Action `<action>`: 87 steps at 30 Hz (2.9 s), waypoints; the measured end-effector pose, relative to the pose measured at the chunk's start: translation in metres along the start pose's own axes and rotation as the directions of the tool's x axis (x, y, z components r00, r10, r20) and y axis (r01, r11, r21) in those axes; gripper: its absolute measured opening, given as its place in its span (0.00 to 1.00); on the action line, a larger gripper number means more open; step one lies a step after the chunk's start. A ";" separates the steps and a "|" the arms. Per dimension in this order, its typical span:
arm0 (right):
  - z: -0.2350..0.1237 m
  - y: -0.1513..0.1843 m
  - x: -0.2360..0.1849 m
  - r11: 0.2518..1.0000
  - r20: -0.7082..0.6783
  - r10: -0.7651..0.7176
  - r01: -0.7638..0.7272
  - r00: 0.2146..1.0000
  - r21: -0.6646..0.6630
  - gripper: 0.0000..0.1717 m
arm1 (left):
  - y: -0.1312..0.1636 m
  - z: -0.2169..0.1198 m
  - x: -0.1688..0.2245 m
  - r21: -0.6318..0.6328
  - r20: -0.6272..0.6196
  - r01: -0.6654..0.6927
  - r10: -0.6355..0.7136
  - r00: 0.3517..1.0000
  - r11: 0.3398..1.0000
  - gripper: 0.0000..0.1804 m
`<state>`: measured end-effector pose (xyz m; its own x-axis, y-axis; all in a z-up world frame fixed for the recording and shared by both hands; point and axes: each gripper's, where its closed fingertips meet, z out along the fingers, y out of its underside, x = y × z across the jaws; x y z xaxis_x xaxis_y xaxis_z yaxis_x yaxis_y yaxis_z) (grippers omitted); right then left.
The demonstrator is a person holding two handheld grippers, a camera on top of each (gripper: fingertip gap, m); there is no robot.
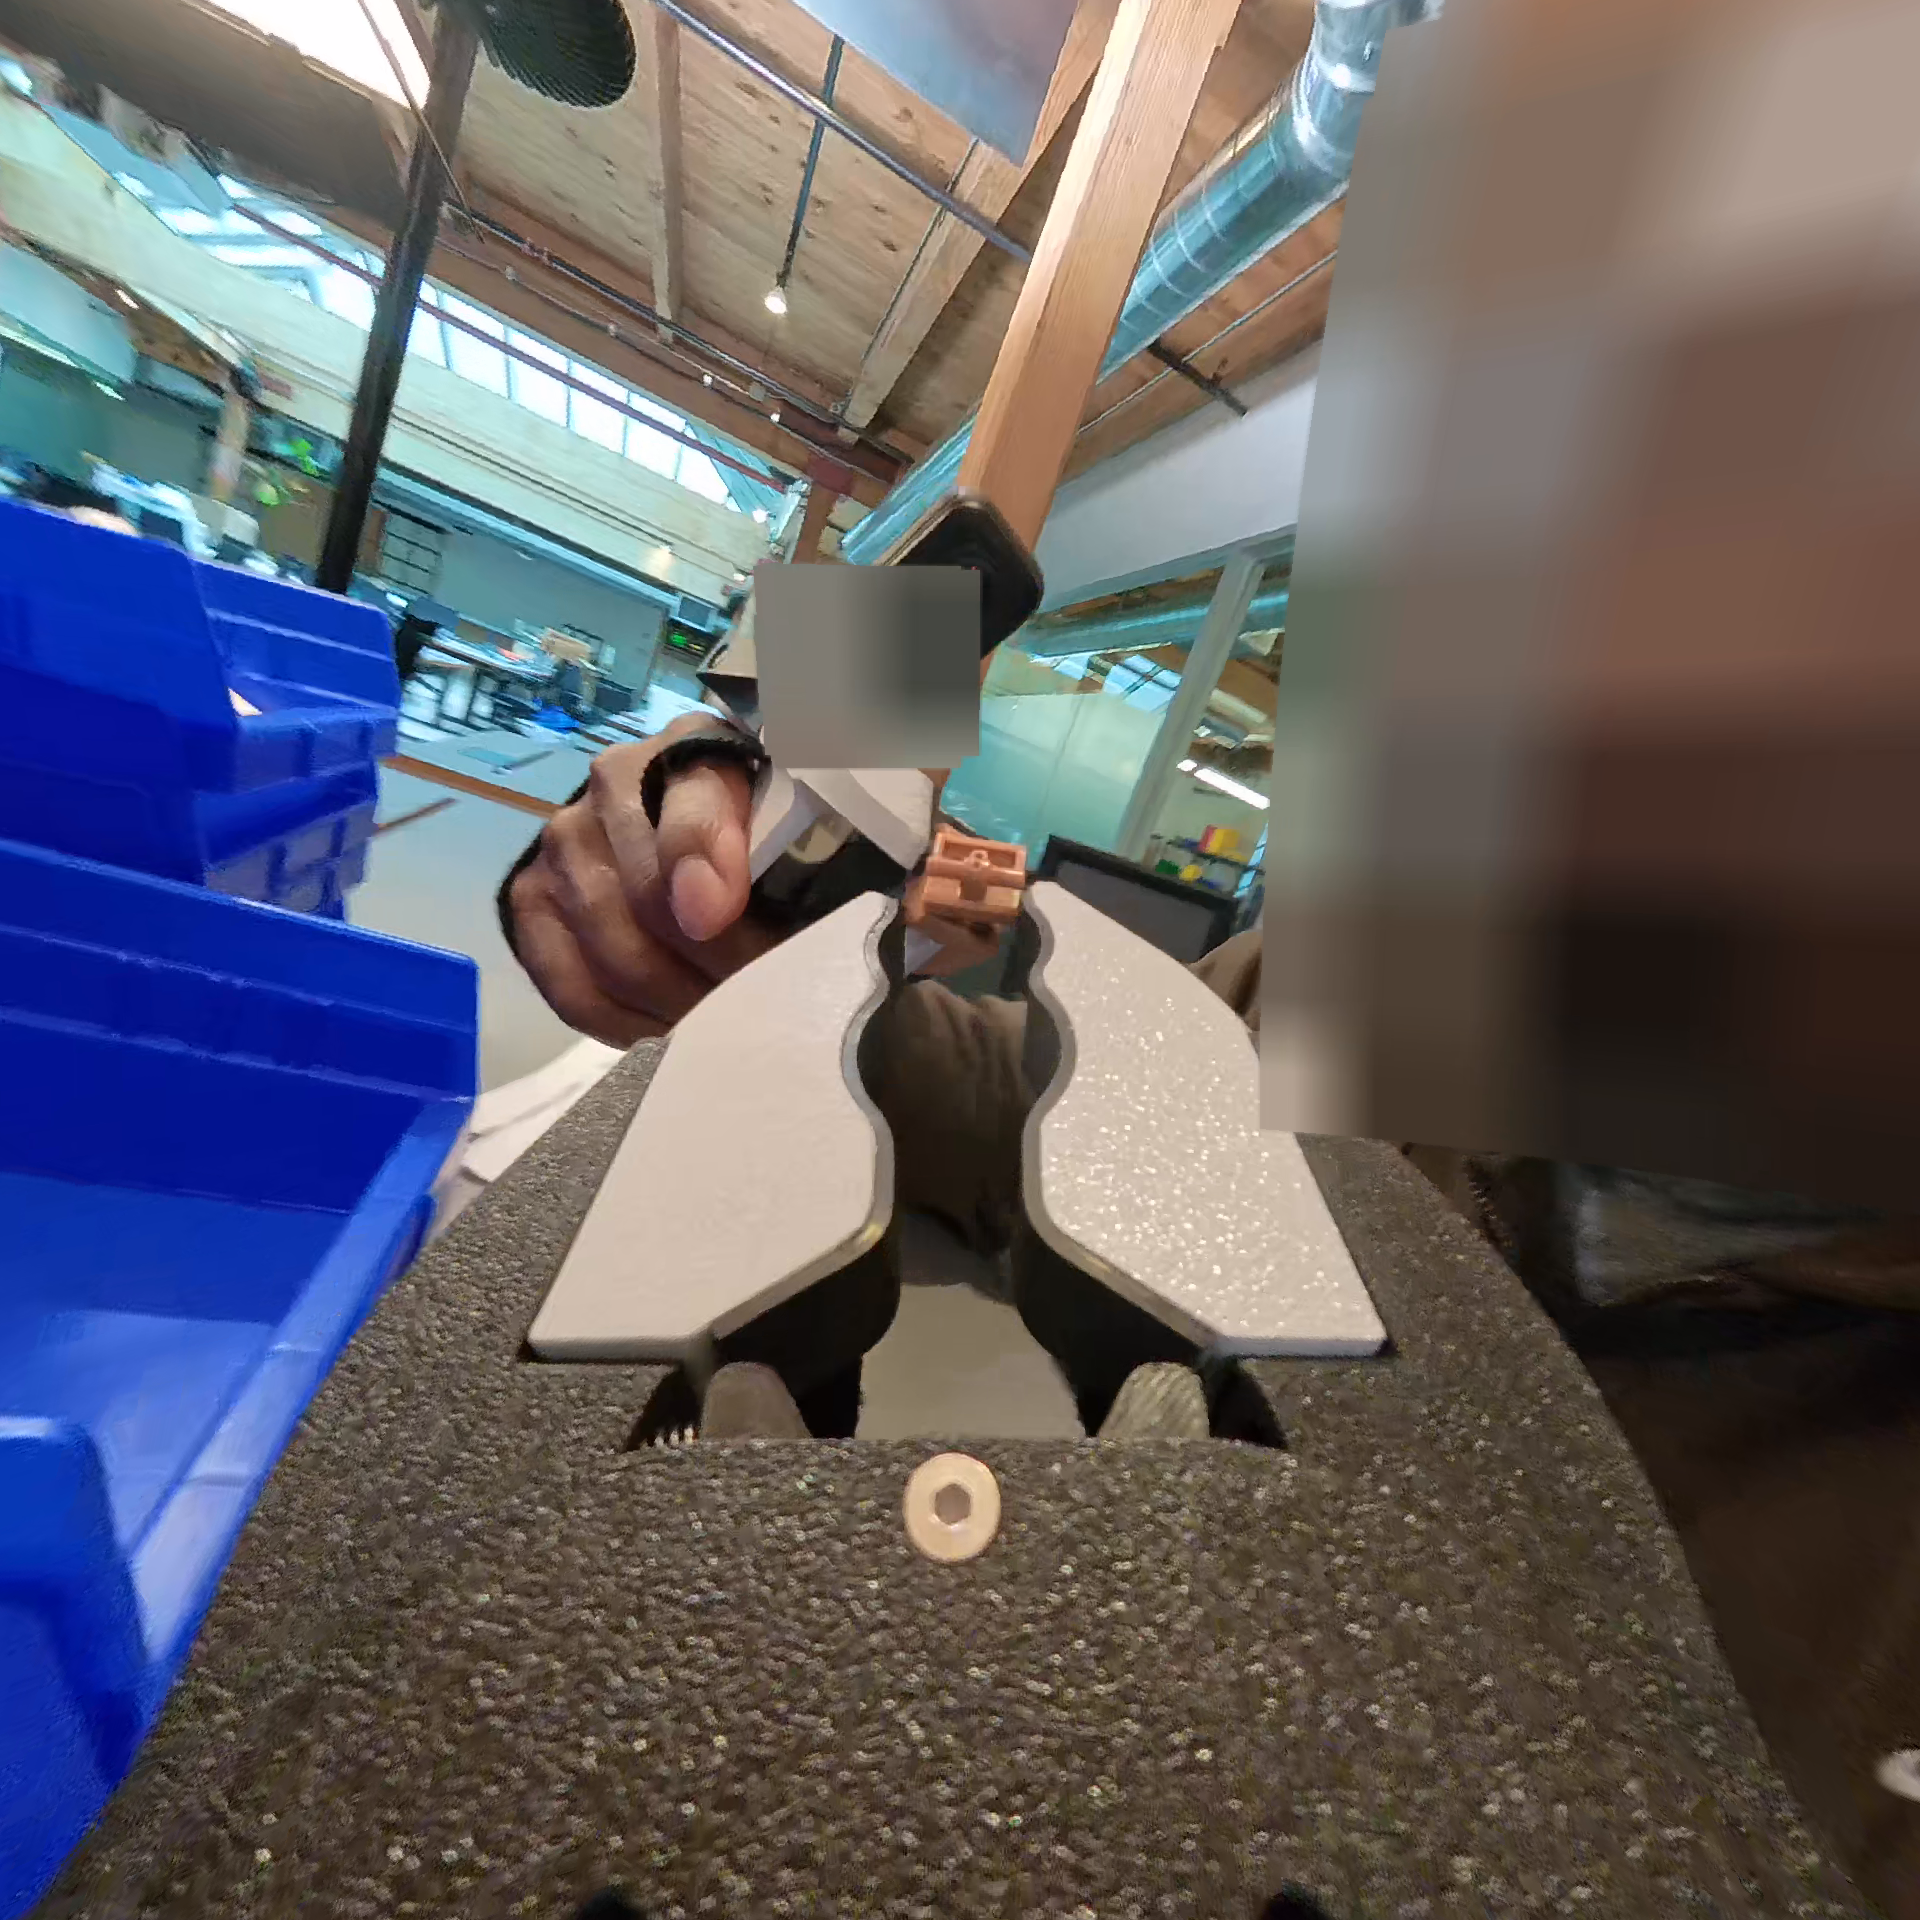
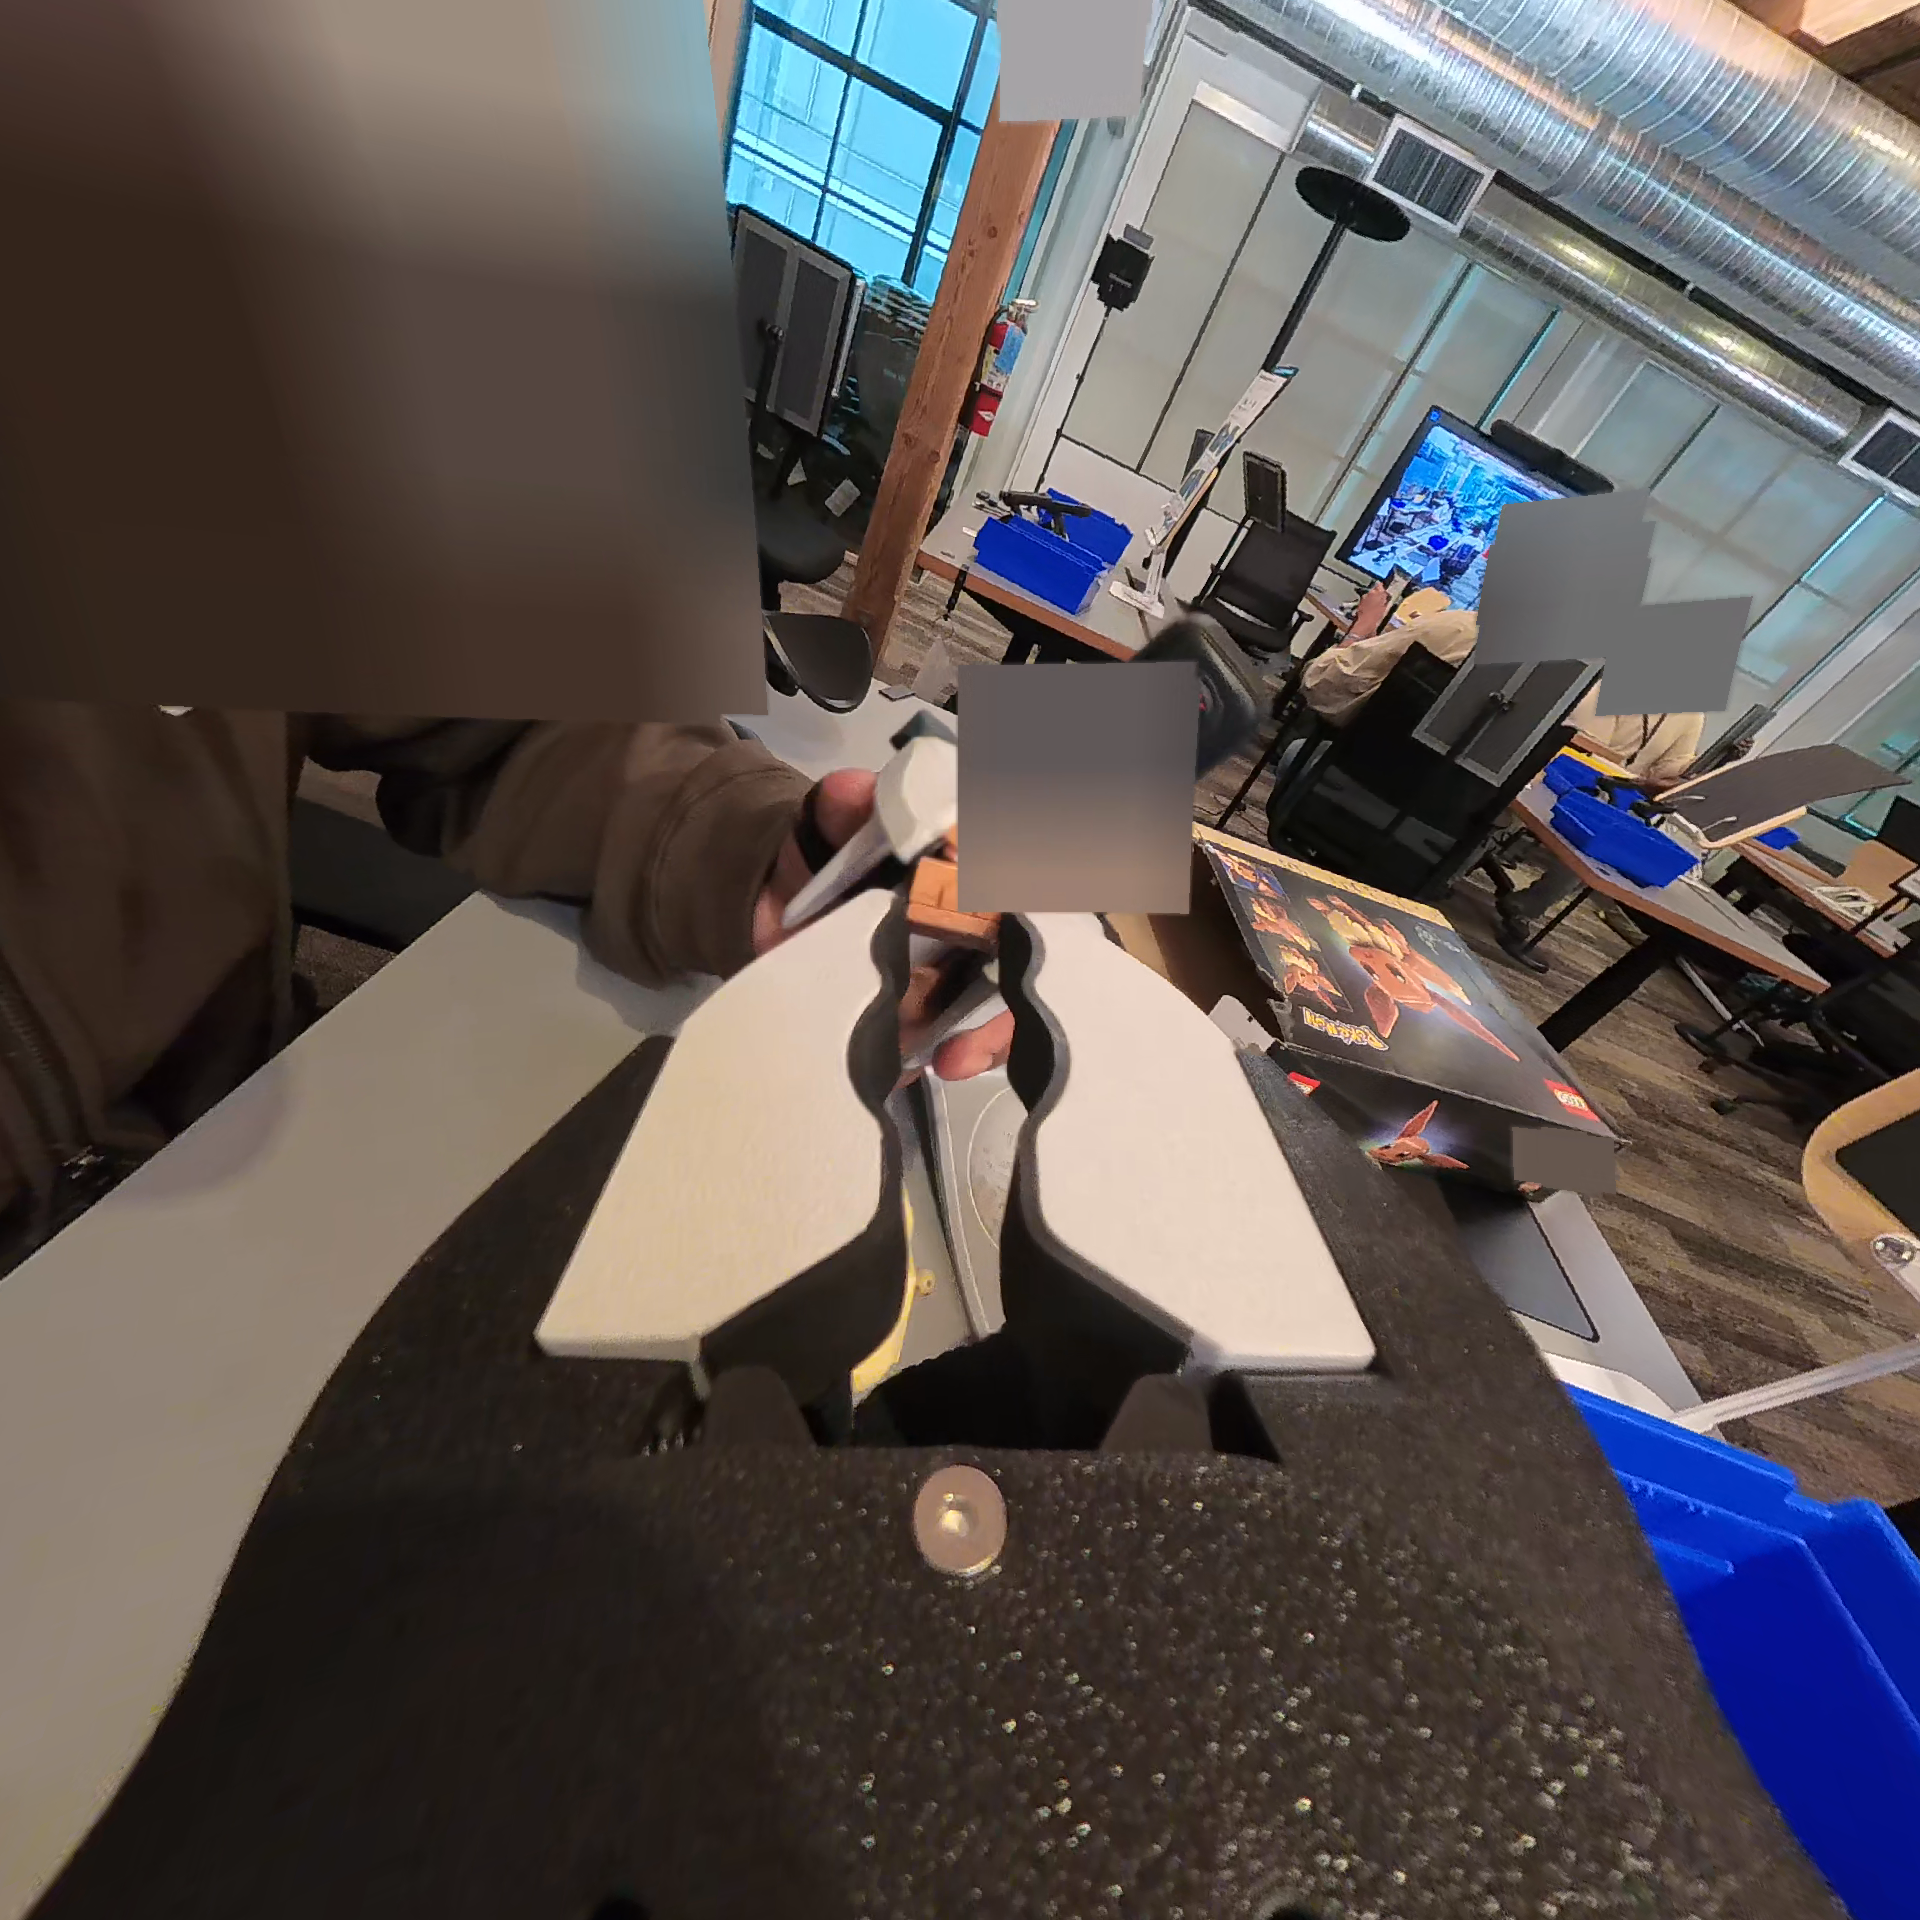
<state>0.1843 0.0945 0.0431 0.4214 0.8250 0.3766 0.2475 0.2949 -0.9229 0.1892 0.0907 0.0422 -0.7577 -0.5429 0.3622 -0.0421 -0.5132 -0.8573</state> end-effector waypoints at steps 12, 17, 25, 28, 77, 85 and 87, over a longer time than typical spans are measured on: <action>-0.001 0.002 0.005 1.000 -0.029 -0.006 0.006 1.000 0.011 0.10 | -0.003 -0.001 -0.006 0.037 0.043 -0.036 0.035 0.998 0.999 0.11; -0.004 0.001 0.005 1.000 -0.023 -0.009 0.009 1.000 0.017 0.10 | -0.004 0.001 -0.006 0.064 0.038 -0.022 0.019 0.999 0.998 0.11; -0.012 -0.001 0.003 0.998 0.011 -0.017 0.016 1.000 0.057 0.09 | -0.005 0.007 -0.006 0.119 -0.011 0.082 -0.081 0.997 0.990 0.12; -0.022 -0.010 0.004 0.992 0.027 0.001 -0.004 1.000 0.122 0.10 | -0.026 -0.009 -0.014 0.262 -0.023 0.147 -0.146 0.989 0.954 0.07; -0.011 0.008 0.024 0.966 -0.056 0.159 -0.143 0.986 0.215 0.10 | -0.010 -0.004 -0.031 0.051 0.290 -0.279 0.253 0.923 0.959 0.14; -0.006 0.010 0.022 0.962 -0.044 0.182 -0.169 0.982 0.214 0.09 | -0.008 -0.001 -0.026 -0.003 0.309 -0.384 0.366 0.878 0.924 0.10; -0.006 0.012 0.022 0.972 -0.058 0.160 -0.148 0.985 0.183 0.10 | -0.007 -0.002 -0.028 -0.049 0.337 -0.420 0.411 0.847 0.906 0.09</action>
<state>0.2017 0.1139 0.0405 0.5056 0.8322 0.2276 0.0188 0.2531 -0.9673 0.2095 0.1112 0.0375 -0.4398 -0.8948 0.0773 0.2483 -0.2039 -0.9470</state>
